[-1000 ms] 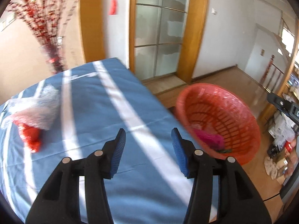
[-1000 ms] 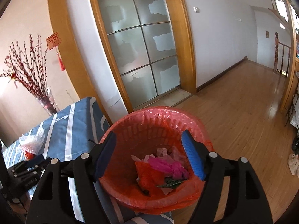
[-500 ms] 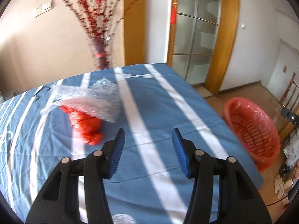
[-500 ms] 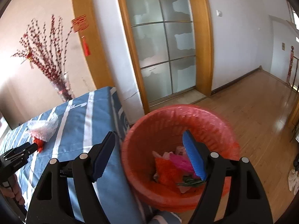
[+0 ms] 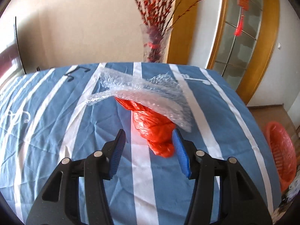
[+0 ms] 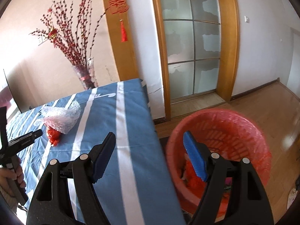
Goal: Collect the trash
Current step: 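Return the left tool to the bed and close it on the red bag, then hold the red bag in the left tool while the right tool closes on the bubble wrap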
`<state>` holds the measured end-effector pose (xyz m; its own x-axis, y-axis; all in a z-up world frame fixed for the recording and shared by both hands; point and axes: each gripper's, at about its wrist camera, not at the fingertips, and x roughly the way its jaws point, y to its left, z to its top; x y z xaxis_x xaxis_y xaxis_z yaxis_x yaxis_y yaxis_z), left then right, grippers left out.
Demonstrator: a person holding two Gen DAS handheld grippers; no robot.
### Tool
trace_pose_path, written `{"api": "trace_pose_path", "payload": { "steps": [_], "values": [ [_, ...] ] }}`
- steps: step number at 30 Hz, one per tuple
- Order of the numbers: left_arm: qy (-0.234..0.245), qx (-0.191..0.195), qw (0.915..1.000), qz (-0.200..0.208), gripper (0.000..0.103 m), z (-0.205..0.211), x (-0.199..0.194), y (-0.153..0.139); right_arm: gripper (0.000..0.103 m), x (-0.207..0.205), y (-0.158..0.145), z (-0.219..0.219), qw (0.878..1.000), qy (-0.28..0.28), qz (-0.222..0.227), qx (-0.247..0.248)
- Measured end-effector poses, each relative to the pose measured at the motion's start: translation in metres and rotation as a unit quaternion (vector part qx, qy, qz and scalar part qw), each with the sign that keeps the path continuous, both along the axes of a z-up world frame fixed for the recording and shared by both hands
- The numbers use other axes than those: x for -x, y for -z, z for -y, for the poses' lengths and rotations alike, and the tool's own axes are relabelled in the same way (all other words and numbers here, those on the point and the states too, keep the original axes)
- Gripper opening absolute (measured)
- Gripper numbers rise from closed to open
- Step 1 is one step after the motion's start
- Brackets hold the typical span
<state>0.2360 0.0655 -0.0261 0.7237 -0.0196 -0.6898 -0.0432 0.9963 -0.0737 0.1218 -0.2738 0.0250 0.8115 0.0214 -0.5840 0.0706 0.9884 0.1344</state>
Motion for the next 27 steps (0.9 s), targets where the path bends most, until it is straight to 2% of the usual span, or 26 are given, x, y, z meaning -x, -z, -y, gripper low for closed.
{"api": "trace_pose_path", "payload": {
  "steps": [5,9,12,13,17,19,27],
  "values": [
    [-0.002,0.024,0.9995,-0.022,0.051,-0.003,-0.021,0.014,0.074,-0.013,0.004,-0.022,1.000,-0.021,-0.009,0.011],
    [0.003,0.019,0.9993,-0.032,0.050,-0.001,-0.034,0.023,0.074,-0.021,0.008,-0.034,0.999,-0.036,-0.016,0.017],
    [0.007,0.034,0.9986,-0.040,0.049,-0.004,-0.042,0.029,0.074,-0.025,0.009,-0.041,0.999,-0.044,-0.020,0.022],
    [0.008,0.037,0.9985,-0.039,0.048,-0.004,-0.045,0.030,0.074,-0.026,0.010,-0.044,0.998,-0.047,-0.021,0.025],
    [0.026,0.036,0.9984,-0.034,0.029,0.000,-0.052,0.029,0.074,-0.028,0.013,-0.048,0.998,-0.052,-0.026,0.028],
    [0.035,0.031,0.9984,-0.030,0.025,0.003,-0.051,0.027,0.074,-0.027,0.015,-0.049,0.998,-0.053,-0.028,0.030],
    [0.087,0.012,0.9962,-0.004,0.022,0.028,-0.031,0.015,0.074,-0.023,0.013,-0.051,0.998,-0.057,-0.027,0.030]
  ]
}}
